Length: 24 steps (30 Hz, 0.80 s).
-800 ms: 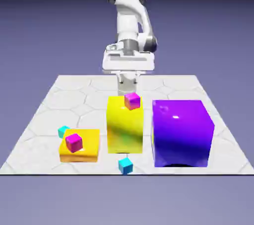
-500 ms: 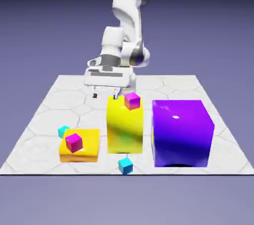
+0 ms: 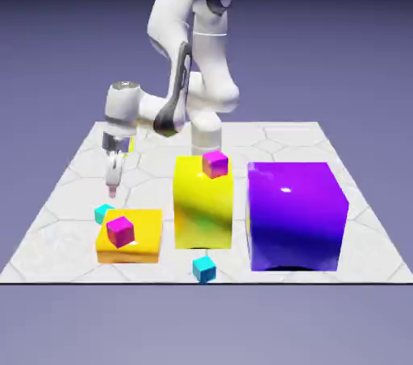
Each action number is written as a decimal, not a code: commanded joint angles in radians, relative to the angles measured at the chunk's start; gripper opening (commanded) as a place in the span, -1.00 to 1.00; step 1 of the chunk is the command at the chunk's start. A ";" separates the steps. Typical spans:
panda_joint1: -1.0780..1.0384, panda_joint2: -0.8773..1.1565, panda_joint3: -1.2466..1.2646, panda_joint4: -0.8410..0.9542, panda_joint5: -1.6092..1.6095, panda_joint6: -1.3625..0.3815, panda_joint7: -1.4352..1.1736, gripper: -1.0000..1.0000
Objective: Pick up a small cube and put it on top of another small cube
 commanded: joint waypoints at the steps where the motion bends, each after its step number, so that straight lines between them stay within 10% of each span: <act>1: -0.028 0.022 0.009 0.005 -0.002 -0.008 0.044 0.00; 17: -0.155 0.405 -0.079 0.088 -0.143 0.120 0.445 0.00; 18: -0.155 0.405 -0.079 0.088 -0.143 0.120 0.445 -1.00; 24: -0.256 0.224 0.043 0.051 -0.043 -0.024 0.371 -1.00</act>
